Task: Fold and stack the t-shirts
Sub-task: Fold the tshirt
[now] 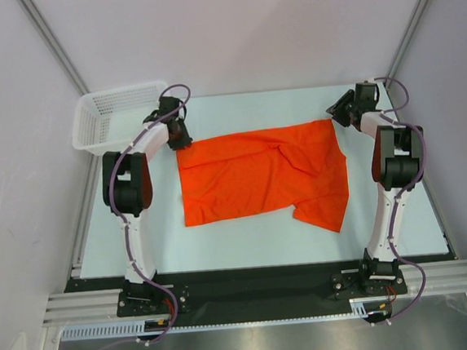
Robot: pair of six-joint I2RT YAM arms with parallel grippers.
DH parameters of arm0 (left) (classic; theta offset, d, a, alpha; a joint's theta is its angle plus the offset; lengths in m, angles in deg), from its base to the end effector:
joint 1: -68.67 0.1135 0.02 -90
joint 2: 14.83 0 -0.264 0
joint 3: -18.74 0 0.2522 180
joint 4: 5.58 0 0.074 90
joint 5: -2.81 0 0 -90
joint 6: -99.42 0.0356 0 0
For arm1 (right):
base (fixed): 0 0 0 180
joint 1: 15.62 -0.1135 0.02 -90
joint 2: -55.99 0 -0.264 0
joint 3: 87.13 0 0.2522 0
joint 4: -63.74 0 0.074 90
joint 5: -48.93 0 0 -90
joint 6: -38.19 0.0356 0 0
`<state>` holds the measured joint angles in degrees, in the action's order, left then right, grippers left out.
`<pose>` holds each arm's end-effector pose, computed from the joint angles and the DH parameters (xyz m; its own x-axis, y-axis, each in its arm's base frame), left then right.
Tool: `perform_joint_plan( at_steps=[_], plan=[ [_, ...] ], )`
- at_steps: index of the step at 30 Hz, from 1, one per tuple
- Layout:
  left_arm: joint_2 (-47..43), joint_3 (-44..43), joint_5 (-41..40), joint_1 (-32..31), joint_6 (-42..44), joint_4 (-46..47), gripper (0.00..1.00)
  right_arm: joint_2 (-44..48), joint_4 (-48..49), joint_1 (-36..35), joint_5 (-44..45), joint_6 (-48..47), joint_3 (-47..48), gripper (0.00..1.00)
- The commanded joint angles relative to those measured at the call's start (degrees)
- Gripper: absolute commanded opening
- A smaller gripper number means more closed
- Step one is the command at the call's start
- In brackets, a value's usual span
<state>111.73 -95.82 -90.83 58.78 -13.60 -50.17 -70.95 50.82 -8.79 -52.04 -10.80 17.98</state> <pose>0.4774 -0.0809 0.1817 -0.8104 -0.2549 -0.5275 -0.1955 0.9665 -0.1665 0.4995 -0.0530 0.1686 -0.4523 0.7030 -0.5488 0.3423 0.7051 0.6210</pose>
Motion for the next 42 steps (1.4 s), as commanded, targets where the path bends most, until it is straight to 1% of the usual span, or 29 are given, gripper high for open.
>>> perform_joint_plan(
  at_steps=[1, 10, 15, 16, 19, 20, 21, 24, 26, 29, 30, 31, 36, 37, 38, 39, 40, 41, 42],
  plan=[
    [1.23, -2.48, 0.56, 0.13, -0.62, 1.91, 0.3, -1.82, 1.0, 0.03, 0.59, 1.26, 2.6, 0.43],
    [3.52, -3.53, -0.84, -0.66, -0.62, 1.12, 0.28, -2.97, 1.09, 0.02, 0.06, 2.66, 2.08, 0.4],
    [4.04, -3.53, -1.81, -0.92, -0.44, 0.42, 0.28, -2.62, 0.65, 0.03, 0.68, 2.67, 0.94, 0.31],
    [4.22, -3.71, -2.51, -0.92, -0.61, 0.25, 0.28, -2.44, 0.48, 0.11, 1.37, 2.58, 0.59, 0.31],
    [5.01, -4.41, -2.69, -0.92, -0.97, -0.98, 0.26, -2.09, 0.48, 0.55, 2.08, 1.44, -0.56, 0.25],
    [5.44, -4.59, -2.78, -0.83, -1.32, -1.86, 0.26, -2.09, 0.04, 0.64, 2.0, 1.26, -0.73, 0.16],
    [5.62, -5.02, -2.6, -0.83, -2.28, -2.21, 0.26, -2.18, -0.22, 0.9, 2.0, 1.17, -0.82, 0.12],
    [6.94, -5.9, -1.02, -0.66, -4.65, -3.79, 0.24, -2.35, -0.49, 1.34, 2.35, -0.14, -1.17, 0.09],
    [7.64, -6.52, -0.58, -0.74, -5.71, -5.11, 0.22, -2.7, -2.49, 1.52, 3.22, -0.84, -0.65, 0.0],
    [8.61, -7.48, -1.19, -0.74, -6.94, -7.04, 0.21, -2.97, -3.21, 2.04, 4.98, -2.08, -0.47, 0.0],
    [8.96, -8.01, -1.63, -0.66, -7.29, -7.31, 0.18, -2.97, -3.13, 2.48, 4.98, -1.9, -0.56, 0.0],
    [9.23, -8.36, -1.81, -0.66, -7.38, -7.66, 0.17, -2.79, -2.95, 2.66, 5.25, -2.16, -0.56, 0.0],
    [9.58, -9.6, -2.16, -0.57, -7.04, -8.9, 0.18, -2.0, -4.45, 3.01, 5.52, -2.87, 0.58, 0.0],
    [8.97, -9.25, -1.47, -0.66, -6.51, -8.55, 0.2, -1.91, -4.27, 2.84, 4.55, -3.13, 0.67, 0.0],
    [8.36, -8.9, -1.28, -0.74, -5.98, -7.5, 0.22, -1.91, -5.14, 2.84, 3.85, -3.57, 1.11, 0.1],
    [7.83, -8.29, -1.2, -0.74, -5.11, -7.23, 0.27, -1.91, -5.84, 2.66, 2.89, -3.75, 2.33, 0.14],
    [7.13, -8.28, -0.5, -0.83, -4.75, -6.97, 0.31, -1.83, -6.55, 2.57, 2.44, -4.01, 3.04, 0.17],
    [5.55, -8.02, -0.14, -0.92, -4.4, -6.35, 0.34, -1.13, -9.08, 2.49, 2.35, -4.97, 3.83, 0.24],
    [4.84, -7.75, 0.56, -1.01, -3.79, -5.91, 0.41, -0.69, -10.93, 2.31, 3.04, -5.68, 6.01, 0.26]
  ],
)
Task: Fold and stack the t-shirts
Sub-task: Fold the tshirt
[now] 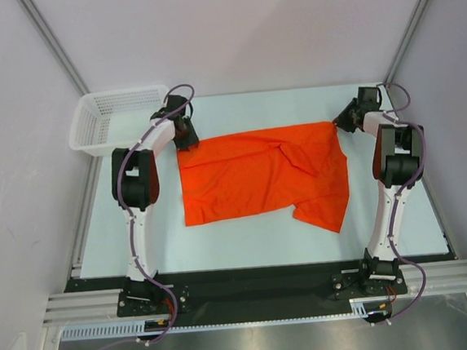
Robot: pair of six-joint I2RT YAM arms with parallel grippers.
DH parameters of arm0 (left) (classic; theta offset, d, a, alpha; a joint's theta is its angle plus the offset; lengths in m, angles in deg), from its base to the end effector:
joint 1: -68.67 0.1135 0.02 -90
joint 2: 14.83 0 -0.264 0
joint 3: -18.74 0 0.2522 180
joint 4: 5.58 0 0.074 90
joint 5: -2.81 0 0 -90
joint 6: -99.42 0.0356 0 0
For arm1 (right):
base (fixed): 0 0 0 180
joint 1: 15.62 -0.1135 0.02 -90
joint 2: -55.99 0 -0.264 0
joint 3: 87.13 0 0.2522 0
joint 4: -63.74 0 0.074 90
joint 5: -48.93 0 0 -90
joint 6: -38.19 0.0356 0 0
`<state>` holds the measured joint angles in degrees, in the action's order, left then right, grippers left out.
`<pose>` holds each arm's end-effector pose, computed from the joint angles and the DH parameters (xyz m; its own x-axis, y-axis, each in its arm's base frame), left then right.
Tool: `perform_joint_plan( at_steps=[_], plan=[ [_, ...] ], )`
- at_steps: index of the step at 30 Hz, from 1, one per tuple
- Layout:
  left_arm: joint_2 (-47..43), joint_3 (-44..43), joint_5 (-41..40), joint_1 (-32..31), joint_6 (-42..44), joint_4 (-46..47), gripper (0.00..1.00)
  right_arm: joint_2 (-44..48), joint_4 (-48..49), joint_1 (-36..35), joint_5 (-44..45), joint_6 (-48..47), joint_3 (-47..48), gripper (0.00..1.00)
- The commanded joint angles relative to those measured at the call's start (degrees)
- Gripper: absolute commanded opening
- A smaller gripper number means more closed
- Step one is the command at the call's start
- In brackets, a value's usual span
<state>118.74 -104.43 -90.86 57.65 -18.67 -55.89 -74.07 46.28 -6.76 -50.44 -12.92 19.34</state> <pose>0.4947 -0.0940 0.1637 -0.8306 -0.3170 -0.4579 -0.2619 0.9479 -0.1811 0.4982 -0.0718 0.1430 -0.4858 0.7027 -0.5199 0.4312 0.7100 0.5567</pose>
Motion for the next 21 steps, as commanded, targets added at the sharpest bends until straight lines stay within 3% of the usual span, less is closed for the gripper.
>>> perform_joint_plan(
  at_steps=[1, 5, 10, 16, 21],
  plan=[
    [-3.84, 0.86, 1.72, -0.13, 1.73, 0.17, 0.45, 3.4, -10.75, 0.1, 2.15, -4.26, 5.89, 0.3],
    [-7.88, 0.86, 3.22, -1.27, 3.4, -0.35, 0.53, 6.91, -23.08, -1.56, 5.58, -9.26, 12.58, 0.36],
    [-14.03, 4.98, 3.22, -3.12, 4.45, -0.8, 0.54, 14.82, -31.79, -7.97, 12.87, -19.01, 9.35, 0.51],
    [-23.53, 16.93, 4.61, -4.18, 4.63, 1.83, 0.53, 21.07, -30.59, -23.08, 11.82, -34.39, -1.11, 0.56],
    [-28.28, 25.27, 5.33, -4.79, 4.98, 3.33, 0.52, 18.97, -31.8, -31.78, 17.08, -38.01, -2.53, 0.52]
  ],
)
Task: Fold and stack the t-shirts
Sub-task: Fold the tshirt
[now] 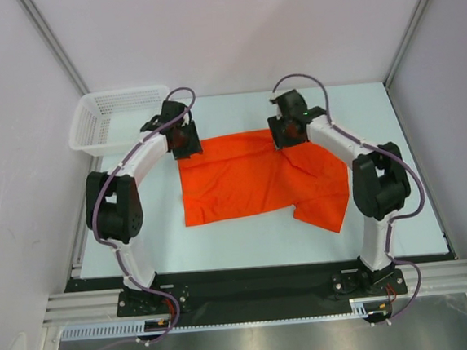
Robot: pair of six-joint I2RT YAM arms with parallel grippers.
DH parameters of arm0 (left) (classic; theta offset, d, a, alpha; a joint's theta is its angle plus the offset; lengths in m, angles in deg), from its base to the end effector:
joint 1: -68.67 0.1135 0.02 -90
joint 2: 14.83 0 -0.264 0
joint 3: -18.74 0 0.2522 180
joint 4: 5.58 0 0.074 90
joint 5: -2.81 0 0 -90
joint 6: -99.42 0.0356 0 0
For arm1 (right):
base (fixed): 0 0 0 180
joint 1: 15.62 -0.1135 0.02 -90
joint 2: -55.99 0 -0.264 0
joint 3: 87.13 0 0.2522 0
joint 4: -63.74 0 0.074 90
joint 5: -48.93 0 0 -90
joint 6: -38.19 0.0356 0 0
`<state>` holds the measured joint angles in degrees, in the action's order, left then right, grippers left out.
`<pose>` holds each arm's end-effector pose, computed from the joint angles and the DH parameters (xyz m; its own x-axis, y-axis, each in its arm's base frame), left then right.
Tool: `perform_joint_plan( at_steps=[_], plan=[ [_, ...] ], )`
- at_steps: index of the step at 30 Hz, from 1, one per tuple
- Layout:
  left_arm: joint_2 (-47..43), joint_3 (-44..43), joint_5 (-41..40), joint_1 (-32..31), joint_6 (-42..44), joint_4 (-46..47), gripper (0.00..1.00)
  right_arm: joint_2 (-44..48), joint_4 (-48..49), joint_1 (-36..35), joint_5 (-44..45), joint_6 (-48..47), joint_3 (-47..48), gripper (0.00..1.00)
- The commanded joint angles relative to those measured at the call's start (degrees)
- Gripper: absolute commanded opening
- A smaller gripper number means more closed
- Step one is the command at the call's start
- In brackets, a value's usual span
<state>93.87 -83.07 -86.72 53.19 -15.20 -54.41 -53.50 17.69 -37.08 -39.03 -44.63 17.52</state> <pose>0.4016 -0.1115 0.2427 -0.8370 -0.2005 -0.5092 -0.0851 0.9668 -0.2408 0.3993 0.1556 0.2561 -0.7596 -0.1644 -0.6293 -0.2518 0.9664 0.0514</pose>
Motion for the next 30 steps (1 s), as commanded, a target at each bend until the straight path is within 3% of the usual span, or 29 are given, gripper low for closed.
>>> perform_joint_plan(
  at_steps=[1, 4, 7, 17, 22, 30],
  plan=[
    [-3.93, 4.81, 1.29, -0.42, 1.51, 2.19, 0.52, -2.82, -4.17, -2.53, 7.08, -7.0, -0.46, 0.51],
    [-5.25, 7.36, 1.64, -0.51, 1.59, 2.29, 0.51, -5.2, -4.27, -5.96, 14.29, -9.72, -0.71, 0.46],
    [-6.57, 8.07, 1.47, -0.42, 2.03, 2.2, 0.51, -6.43, -3.39, -6.32, 15.97, -10.16, -0.63, 0.41],
    [-8.69, 10.18, 0.94, -0.51, 3.35, 2.2, 0.5, -14.69, -5.32, -6.76, 21.94, -9.2, 4.9, 0.38],
    [-8.95, 10.27, 0.67, -0.42, 3.88, 2.11, 0.5, -14.96, -6.11, -6.32, 24.59, -8.41, 6.23, 0.2],
    [-7.72, 9.13, 0.85, -0.42, 3.79, 1.94, 0.5, -10.84, -7.17, -3.87, 19.5, -9.46, 6.23, 0.09]
  ],
)
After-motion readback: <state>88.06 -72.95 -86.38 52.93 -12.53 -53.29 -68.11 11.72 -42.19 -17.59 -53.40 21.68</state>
